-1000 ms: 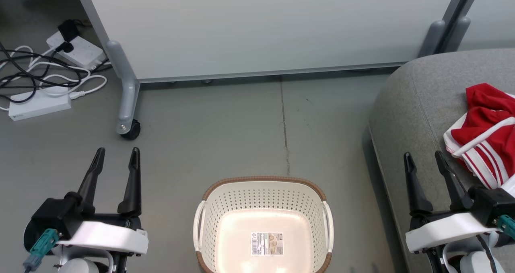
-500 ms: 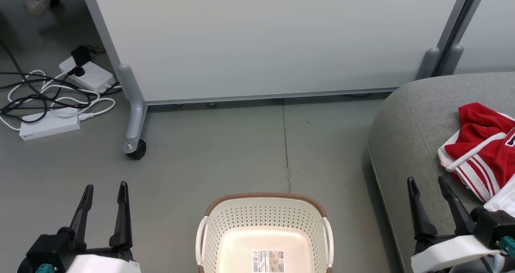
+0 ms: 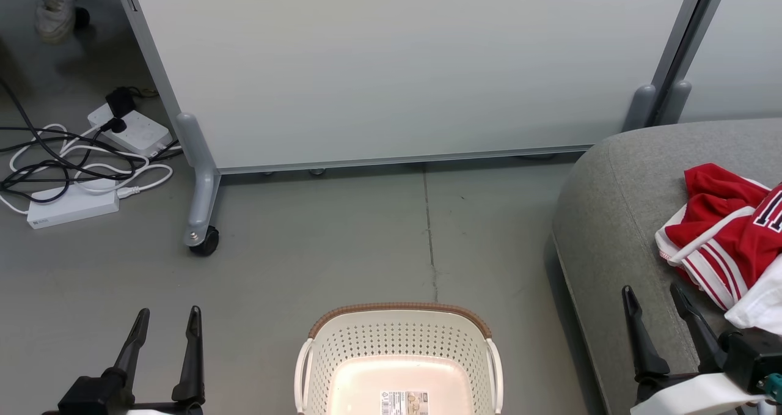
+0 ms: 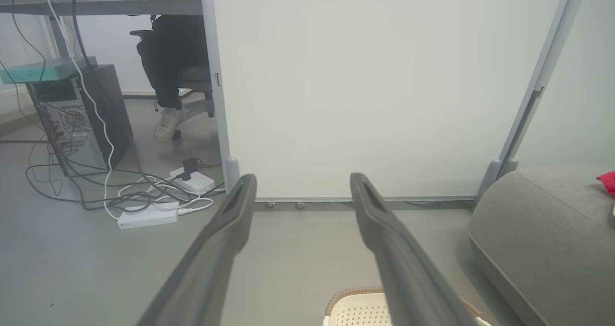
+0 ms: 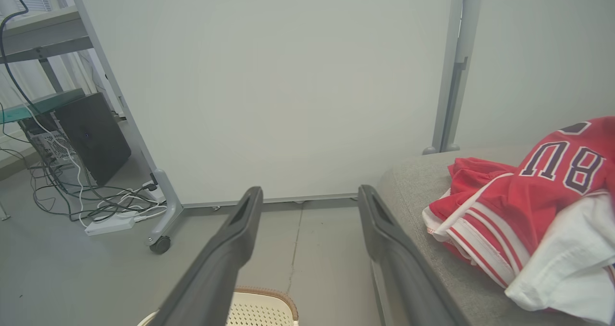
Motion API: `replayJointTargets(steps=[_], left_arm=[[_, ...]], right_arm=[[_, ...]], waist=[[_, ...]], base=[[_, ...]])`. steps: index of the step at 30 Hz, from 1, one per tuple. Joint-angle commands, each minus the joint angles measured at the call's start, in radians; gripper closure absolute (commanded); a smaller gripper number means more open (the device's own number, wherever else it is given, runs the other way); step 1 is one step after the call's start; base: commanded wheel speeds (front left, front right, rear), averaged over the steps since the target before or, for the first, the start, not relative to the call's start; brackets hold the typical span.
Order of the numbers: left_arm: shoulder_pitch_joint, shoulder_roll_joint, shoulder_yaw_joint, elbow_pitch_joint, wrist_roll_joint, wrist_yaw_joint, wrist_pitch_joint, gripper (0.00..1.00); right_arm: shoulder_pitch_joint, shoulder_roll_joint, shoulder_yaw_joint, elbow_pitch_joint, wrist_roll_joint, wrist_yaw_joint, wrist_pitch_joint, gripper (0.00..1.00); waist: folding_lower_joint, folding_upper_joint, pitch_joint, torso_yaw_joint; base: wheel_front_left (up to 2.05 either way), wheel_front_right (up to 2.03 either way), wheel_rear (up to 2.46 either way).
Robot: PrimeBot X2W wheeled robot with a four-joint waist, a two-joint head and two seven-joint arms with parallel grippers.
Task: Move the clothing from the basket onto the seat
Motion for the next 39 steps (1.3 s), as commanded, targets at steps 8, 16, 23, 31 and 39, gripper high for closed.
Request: replayJointTargets(steps=[8, 16, 23, 31, 39], left_arm=[[0.013, 0.003, -0.011, 0.028, 0.026, -0.01, -0.004, 0.0], [0.003, 0.011, -0.023, 0.041, 0.032, -0.013, -0.003, 0.0], [-0.001, 0.012, -0.032, 0.045, 0.029, -0.008, 0.001, 0.0], [-0.001, 0.014, -0.042, 0.047, 0.033, -0.001, 0.005, 0.0], [0.002, 0.002, -0.051, 0.057, 0.025, -0.003, 0.005, 1.0]], right_arm=[[0.024, -0.006, -0.013, -0.037, -0.014, 0.001, 0.031, 0.0], [0.026, -0.006, -0.012, -0.042, -0.007, 0.001, 0.038, 0.0], [0.025, -0.006, -0.013, -0.038, 0.0, 0.001, 0.036, 0.0], [0.026, -0.006, -0.012, -0.033, 0.004, 0.001, 0.035, 0.0], [0.022, 0.002, -0.007, -0.025, 0.005, 0.0, 0.038, 1.0]], waist=[[0.0, 0.0, -0.009, 0.005], [0.0, 0.0, -0.009, 0.004], [0.0, 0.0, -0.011, 0.005], [0.0, 0.0, -0.012, 0.01], [0.0, 0.0, -0.012, 0.013]], base=[[0.0, 0.0, 0.0], [0.0, 0.0, 0.0], [0.0, 0.0, 0.0], [0.0, 0.0, 0.0], [0.0, 0.0, 0.0]])
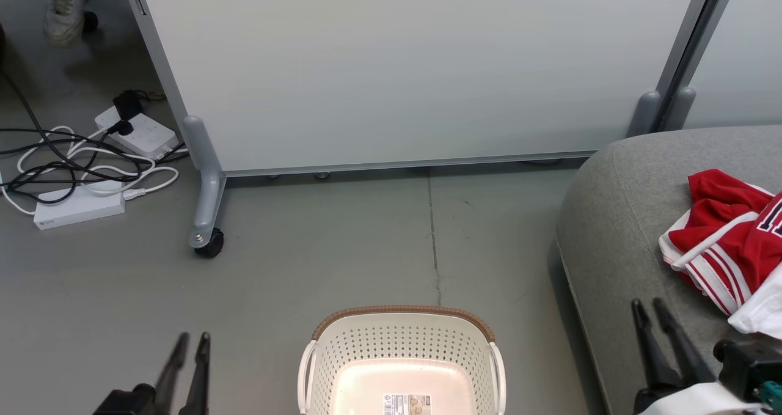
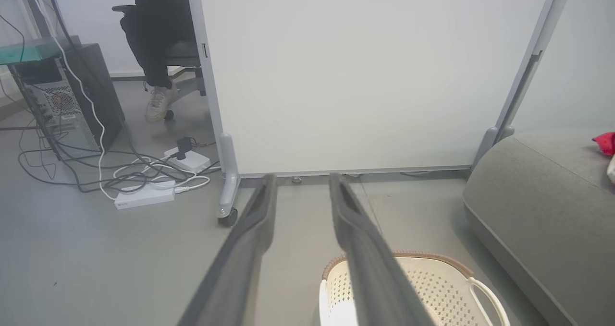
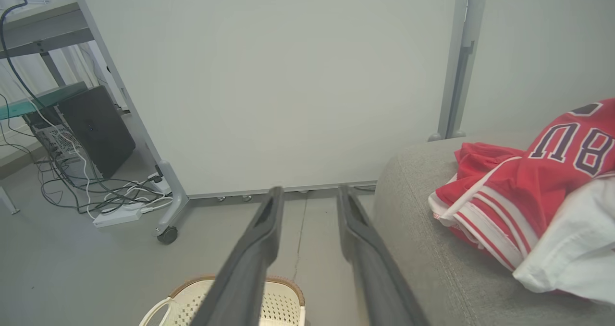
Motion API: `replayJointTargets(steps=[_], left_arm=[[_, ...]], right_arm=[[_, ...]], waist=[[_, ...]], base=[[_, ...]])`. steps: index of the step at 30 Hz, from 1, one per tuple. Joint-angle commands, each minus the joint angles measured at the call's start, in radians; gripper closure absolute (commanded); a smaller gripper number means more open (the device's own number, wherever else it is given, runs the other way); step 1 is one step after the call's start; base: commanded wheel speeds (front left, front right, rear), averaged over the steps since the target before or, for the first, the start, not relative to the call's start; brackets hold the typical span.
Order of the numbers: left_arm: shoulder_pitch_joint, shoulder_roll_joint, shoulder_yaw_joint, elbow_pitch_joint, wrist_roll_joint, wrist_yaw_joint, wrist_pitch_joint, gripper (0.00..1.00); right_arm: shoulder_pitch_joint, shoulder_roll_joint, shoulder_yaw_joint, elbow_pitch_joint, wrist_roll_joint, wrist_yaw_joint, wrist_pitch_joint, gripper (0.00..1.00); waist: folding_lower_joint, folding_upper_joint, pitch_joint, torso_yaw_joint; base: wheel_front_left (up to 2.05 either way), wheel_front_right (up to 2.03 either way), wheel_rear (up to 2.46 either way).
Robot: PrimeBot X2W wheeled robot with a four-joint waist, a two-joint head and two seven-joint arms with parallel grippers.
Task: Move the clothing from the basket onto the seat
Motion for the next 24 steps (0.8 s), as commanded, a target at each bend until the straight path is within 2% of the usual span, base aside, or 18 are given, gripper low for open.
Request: replayJointTargets(steps=[1, 10, 24], left_arm=[[0.0, -0.001, 0.0, 0.001, -0.002, -0.001, 0.0, 1.0], [-0.003, -0.027, 0.036, -0.017, -0.177, -0.034, 0.018, 1.0], [-0.008, -0.06, 0.081, -0.036, -0.387, -0.075, 0.041, 1.0]], right_arm=[[0.0, 0.0, 0.0, 0.001, 0.002, 0.0, 0.0, 1.0], [-0.049, -0.003, -0.009, 0.048, 0.196, 0.0, 0.049, 1.0], [-0.111, -0.007, -0.021, 0.107, 0.427, 0.0, 0.11, 1.0]], waist=[[0.0, 0.0, 0.0, 0.0], [0.0, 0.0, 0.004, -0.005], [0.0, 0.0, 0.01, -0.012]], base=[[0.0, 0.0, 0.0], [0.0, 0.0, 0.0], [0.0, 0.0, 0.0]])
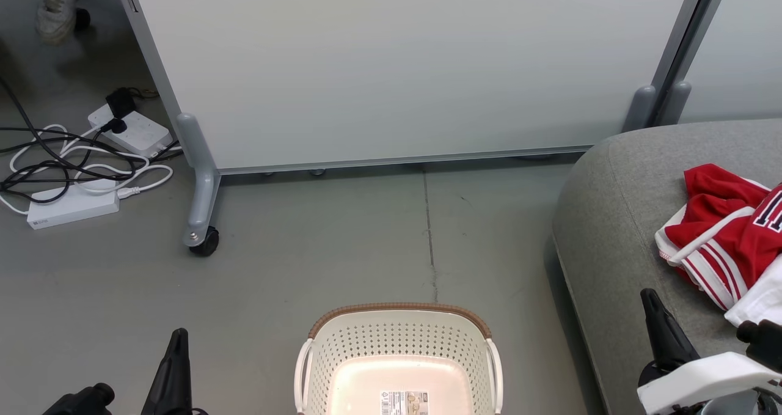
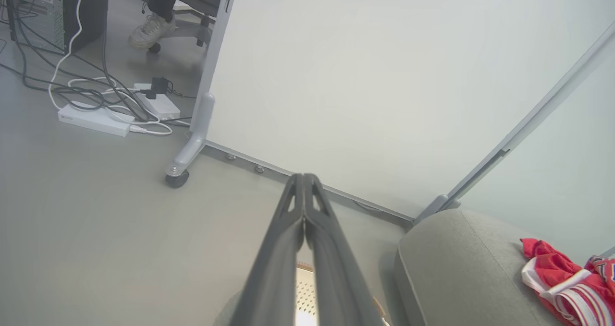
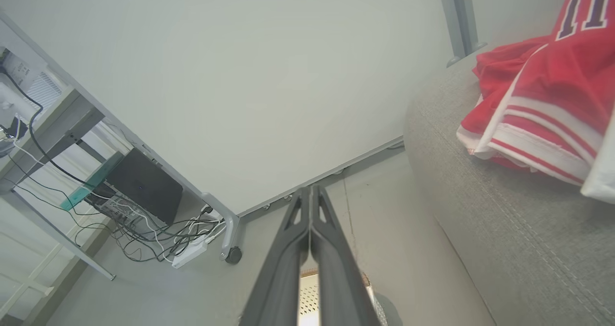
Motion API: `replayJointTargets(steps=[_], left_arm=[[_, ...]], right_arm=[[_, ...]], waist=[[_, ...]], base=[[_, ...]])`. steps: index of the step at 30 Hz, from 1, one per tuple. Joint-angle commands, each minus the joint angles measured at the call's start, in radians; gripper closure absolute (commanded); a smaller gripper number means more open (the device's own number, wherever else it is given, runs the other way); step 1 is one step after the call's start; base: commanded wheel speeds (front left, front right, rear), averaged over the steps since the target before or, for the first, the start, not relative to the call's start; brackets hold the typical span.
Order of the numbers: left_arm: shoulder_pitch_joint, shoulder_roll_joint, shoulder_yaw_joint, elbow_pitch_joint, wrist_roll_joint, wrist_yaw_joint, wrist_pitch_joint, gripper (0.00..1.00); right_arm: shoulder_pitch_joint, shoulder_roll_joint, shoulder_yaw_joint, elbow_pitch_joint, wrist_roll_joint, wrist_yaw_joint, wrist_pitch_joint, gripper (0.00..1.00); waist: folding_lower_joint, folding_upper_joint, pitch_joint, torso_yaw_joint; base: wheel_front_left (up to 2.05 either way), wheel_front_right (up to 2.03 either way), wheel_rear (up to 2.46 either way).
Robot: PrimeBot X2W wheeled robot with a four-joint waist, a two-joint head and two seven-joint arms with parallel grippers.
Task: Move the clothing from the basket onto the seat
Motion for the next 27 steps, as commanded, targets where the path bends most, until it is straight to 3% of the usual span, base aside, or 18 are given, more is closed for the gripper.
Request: replayJointTargets(steps=[1, 27], left_arm=[[-0.023, 0.003, 0.015, -0.019, -0.03, -0.009, 0.002, 1.0], [-0.031, -0.044, 0.08, -0.047, -0.329, -0.068, 0.037, 1.0]], right_arm=[[-0.033, -0.01, -0.004, -0.004, 0.035, 0.0, 0.008, 1.0], [-0.12, -0.014, -0.025, 0.08, 0.362, 0.001, 0.097, 1.0]], waist=[[0.0, -0.0001, 0.0, -0.001], [0.0, -0.0001, 0.011, -0.013]], base=[[0.0, 0.0, 0.0], [0.0, 0.0, 0.0]])
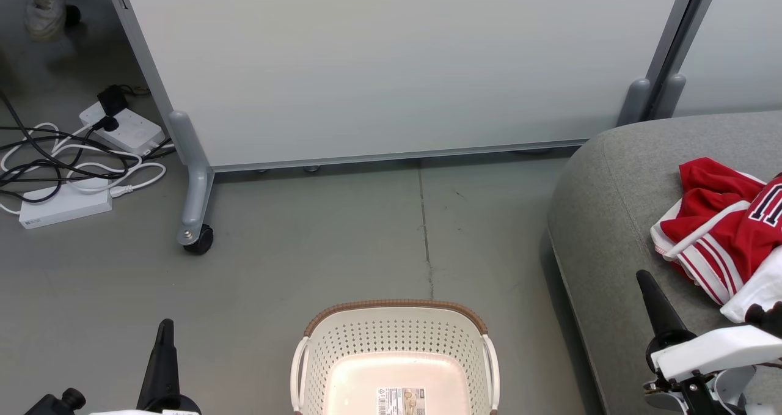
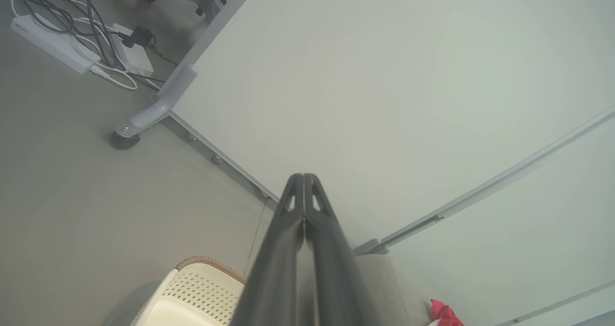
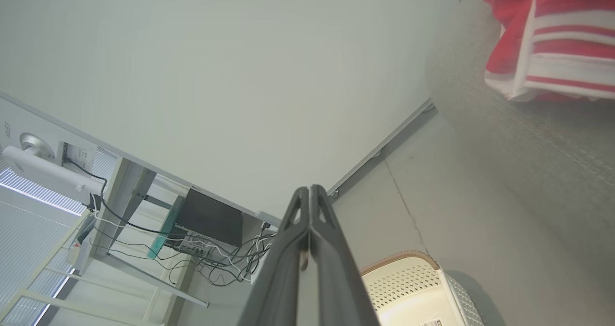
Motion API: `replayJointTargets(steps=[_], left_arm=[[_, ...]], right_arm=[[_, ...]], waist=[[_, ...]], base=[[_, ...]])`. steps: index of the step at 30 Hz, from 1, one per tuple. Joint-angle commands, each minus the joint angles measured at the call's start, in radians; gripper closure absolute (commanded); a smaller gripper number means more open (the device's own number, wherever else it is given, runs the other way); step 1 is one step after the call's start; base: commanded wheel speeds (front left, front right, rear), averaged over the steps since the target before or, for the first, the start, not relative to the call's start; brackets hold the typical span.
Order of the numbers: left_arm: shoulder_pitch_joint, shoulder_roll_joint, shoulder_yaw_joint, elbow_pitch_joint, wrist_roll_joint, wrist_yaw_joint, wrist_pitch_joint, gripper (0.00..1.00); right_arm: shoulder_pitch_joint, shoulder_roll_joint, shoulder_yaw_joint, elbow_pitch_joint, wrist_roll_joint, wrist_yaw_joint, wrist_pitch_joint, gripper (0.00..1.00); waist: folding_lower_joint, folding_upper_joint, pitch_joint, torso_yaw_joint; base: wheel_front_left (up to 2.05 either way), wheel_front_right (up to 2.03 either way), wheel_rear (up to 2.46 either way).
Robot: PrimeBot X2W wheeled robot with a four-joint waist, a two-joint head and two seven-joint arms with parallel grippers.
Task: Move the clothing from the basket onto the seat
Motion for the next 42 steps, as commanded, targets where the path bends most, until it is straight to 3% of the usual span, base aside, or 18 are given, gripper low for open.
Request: replayJointTargets(steps=[1, 42], left_arm=[[-0.026, 0.004, 0.013, -0.016, -0.026, -0.01, 0.006, 1.0], [-0.031, -0.055, 0.09, -0.05, -0.372, -0.079, 0.048, 1.0]], right_arm=[[-0.03, -0.01, -0.008, -0.001, 0.031, 0.002, 0.008, 1.0], [-0.129, -0.013, -0.035, 0.097, 0.41, 0.002, 0.114, 1.0]], waist=[[0.0, -0.0001, 0.001, -0.001], [0.0, -0.0001, 0.017, -0.02]], base=[[0.0, 0.0, 0.0], [0.0, 0.0, 0.0]])
